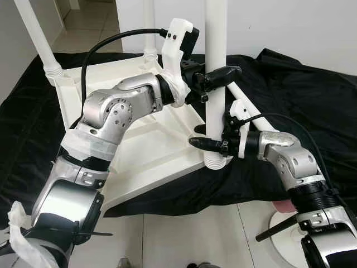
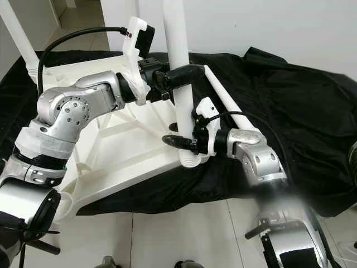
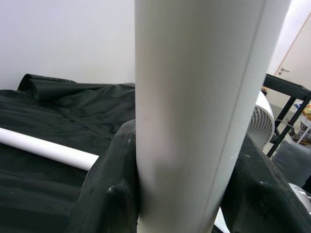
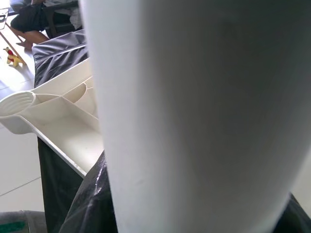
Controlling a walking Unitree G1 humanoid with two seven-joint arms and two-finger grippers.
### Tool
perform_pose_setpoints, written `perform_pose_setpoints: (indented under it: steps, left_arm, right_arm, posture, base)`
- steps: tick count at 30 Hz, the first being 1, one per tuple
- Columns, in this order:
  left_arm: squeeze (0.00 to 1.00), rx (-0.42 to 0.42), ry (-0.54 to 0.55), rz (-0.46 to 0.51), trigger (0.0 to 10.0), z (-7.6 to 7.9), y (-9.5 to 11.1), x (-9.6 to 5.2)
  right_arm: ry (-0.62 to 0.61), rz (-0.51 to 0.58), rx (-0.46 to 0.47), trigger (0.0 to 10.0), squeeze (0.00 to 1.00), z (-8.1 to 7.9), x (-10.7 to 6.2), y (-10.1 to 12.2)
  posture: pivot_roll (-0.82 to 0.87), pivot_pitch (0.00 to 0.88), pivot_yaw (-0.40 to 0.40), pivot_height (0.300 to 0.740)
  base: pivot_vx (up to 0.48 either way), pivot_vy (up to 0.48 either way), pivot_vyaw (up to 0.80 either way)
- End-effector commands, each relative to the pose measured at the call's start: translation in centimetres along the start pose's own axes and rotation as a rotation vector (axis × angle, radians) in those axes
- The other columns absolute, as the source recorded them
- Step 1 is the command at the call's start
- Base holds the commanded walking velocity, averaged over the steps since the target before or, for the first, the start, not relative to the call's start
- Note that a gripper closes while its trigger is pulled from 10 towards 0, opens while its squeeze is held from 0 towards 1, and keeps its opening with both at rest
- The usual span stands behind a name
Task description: Building children table
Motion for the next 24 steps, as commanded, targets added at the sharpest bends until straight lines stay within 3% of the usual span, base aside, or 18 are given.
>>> perform_pose_setpoints:
  steps: [1,2,3,4,6,7,9,10,15,17,22,24]
  left_arm:
    - [0.0,0.019,-0.326,0.059,0.0,3.6,1.2,0.1]
    - [0.0,0.024,-0.309,0.043,9.1,3.3,1.1,0.3]
    - [0.0,0.024,-0.309,0.043,9.1,3.3,1.1,0.3]
    - [0.0,0.023,-0.274,0.031,10.0,2.9,1.2,0.6]
    - [0.0,0.008,-0.238,0.025,10.0,2.5,1.4,0.9]
    - [0.0,0.029,-0.153,0.013,10.0,1.5,1.6,1.3]
    - [0.0,0.029,-0.153,0.013,10.0,1.5,1.6,1.3]
    - [0.0,0.015,0.0,0.009,10.0,-0.7,2.2,2.0]
    - [0.0,0.017,0.063,0.008,10.0,-1.6,2.5,2.1]
    - [0.0,-0.002,0.141,0.023,10.0,-2.4,3.2,2.3]
    - [0.0,-0.008,0.168,0.025,10.0,-2.7,3.4,2.3]
    - [0.0,0.011,0.24,0.024,10.0,-3.4,3.5,2.3]
  right_arm:
    - [-0.008,0.013,-0.004,10.0,0.0,0.0,-0.3,0.2]
    - [-0.011,0.02,-0.006,10.0,0.0,0.0,-0.3,0.3]
    - [-0.011,0.02,-0.006,10.0,0.0,0.0,-0.3,0.3]
    - [-0.03,0.044,-0.002,10.0,1.0,0.3,-0.3,0.6]
    - [-0.049,0.067,-0.001,10.0,1.0,0.5,-0.3,0.9]
    - [-0.08,0.099,-0.006,10.0,1.0,0.9,-0.4,1.3]
    - [-0.08,0.099,-0.006,10.0,1.0,0.9,-0.4,1.3]
    - [-0.169,0.163,-0.005,10.0,0.0,2.0,-0.6,2.3]
    - [-0.212,0.194,-0.001,10.0,0.0,2.4,-0.8,2.8]
    - [-0.306,0.251,0.0,10.0,0.0,3.1,-0.9,3.6]
    - [-0.345,0.267,0.0,10.0,0.0,3.2,-0.9,3.8]
    - [-0.427,0.296,-0.012,10.0,0.0,3.2,-0.4,4.1]
  posture:
    - [-0.05,0.037,-0.021,0.74]
    - [-0.05,0.035,-0.019,0.74]
    - [-0.05,0.035,-0.019,0.74]
    - [-0.05,0.034,-0.017,0.74]
    - [-0.05,0.033,-0.016,0.74]
    - [-0.05,0.03,-0.014,0.74]
    - [-0.05,0.03,-0.014,0.74]
    - [-0.05,0.029,-0.014,0.74]
    - [-0.05,0.028,-0.014,0.74]
    - [-0.05,0.028,-0.015,0.74]
    - [-0.05,0.03,-0.016,0.74]
    - [-0.05,0.032,-0.016,0.74]
  base:
    - [0.0,0.0,0.0]
    - [0.0,0.0,0.0]
    - [0.0,0.0,0.0]
    - [0.0,0.0,0.0]
    - [0.0,0.0,0.0]
    - [0.0,0.0,0.0]
    - [0.0,0.0,0.0]
    - [0.0,0.0,0.0]
    - [0.0,0.0,0.0]
    - [0.0,0.0,0.0]
    - [0.0,0.0,0.0]
    - [0.0,0.0,0.0]
Point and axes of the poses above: a point about 5 cm out from each wrist's last joint towards the gripper, its own x axis pointing out of the wrist towards the gripper, its own y axis along the axis of the wrist's last joint, z = x × y, the point moved 5 cm from there along x, pointing out of the wrist towards the gripper, and after that the axes turned 9 degrees about x, right-handed, at the moved point
